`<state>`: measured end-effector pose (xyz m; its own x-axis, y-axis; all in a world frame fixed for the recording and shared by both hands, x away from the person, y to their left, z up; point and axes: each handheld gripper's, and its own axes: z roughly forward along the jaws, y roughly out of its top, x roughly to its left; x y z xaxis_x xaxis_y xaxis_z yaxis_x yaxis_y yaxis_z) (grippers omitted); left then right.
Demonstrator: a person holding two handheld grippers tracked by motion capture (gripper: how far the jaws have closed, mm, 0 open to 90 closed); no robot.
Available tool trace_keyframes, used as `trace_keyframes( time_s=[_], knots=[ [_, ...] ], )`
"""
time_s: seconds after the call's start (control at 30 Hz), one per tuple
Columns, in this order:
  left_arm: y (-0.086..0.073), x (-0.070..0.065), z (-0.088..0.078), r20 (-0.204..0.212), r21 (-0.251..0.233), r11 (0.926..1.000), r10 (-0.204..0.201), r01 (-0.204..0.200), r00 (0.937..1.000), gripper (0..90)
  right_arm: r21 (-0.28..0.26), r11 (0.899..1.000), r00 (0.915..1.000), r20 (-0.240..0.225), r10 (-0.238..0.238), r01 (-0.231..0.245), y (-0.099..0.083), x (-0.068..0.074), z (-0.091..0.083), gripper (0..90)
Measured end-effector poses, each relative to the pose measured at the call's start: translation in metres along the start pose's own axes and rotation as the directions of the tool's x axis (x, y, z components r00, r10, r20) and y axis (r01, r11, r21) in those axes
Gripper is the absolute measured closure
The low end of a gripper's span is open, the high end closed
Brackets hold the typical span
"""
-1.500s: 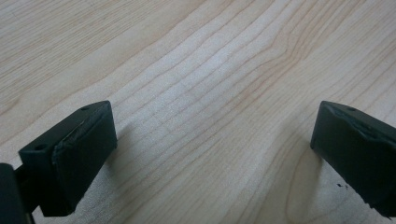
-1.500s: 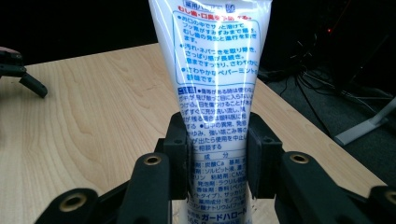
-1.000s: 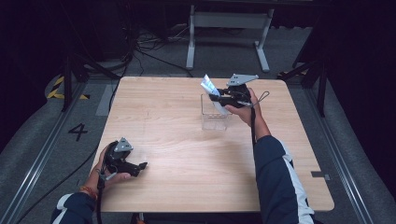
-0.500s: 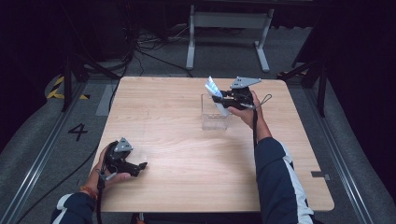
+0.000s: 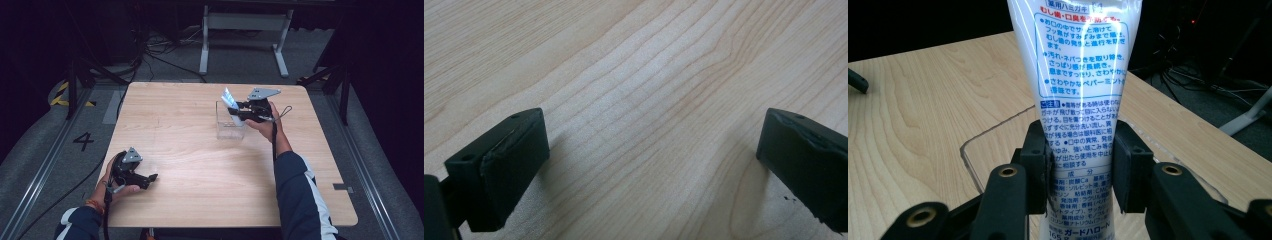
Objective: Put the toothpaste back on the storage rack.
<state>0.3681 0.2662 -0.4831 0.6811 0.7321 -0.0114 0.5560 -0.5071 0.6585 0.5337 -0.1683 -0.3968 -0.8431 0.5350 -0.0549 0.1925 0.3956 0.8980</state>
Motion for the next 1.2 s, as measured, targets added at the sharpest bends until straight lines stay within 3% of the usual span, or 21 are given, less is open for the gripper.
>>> trace_keyframes(
  time_s=[0.23,0.57,1.2],
  knots=[
    [-0.0001,0.0000,0.0001,0.001,-0.002,1.0000,0.000,0.000,1.0000,0.9,0.006,1.000,1.0000,-0.003,0.000,0.000,-0.0019,0.0006,-0.0014,65.0],
    [-0.0004,-0.0002,0.0004,-0.002,-0.007,1.0000,-0.002,0.002,1.0000,1.0,0.094,0.995,0.9998,-0.001,-0.022,0.022,-0.0059,0.0021,0.0043,64.6],
    [-0.0004,-0.0002,0.0004,-0.002,-0.007,1.0000,-0.002,0.002,1.0000,1.0,0.180,0.984,0.9999,0.009,-0.013,0.012,-0.0086,-0.0005,0.0064,63.1]
  ],
)
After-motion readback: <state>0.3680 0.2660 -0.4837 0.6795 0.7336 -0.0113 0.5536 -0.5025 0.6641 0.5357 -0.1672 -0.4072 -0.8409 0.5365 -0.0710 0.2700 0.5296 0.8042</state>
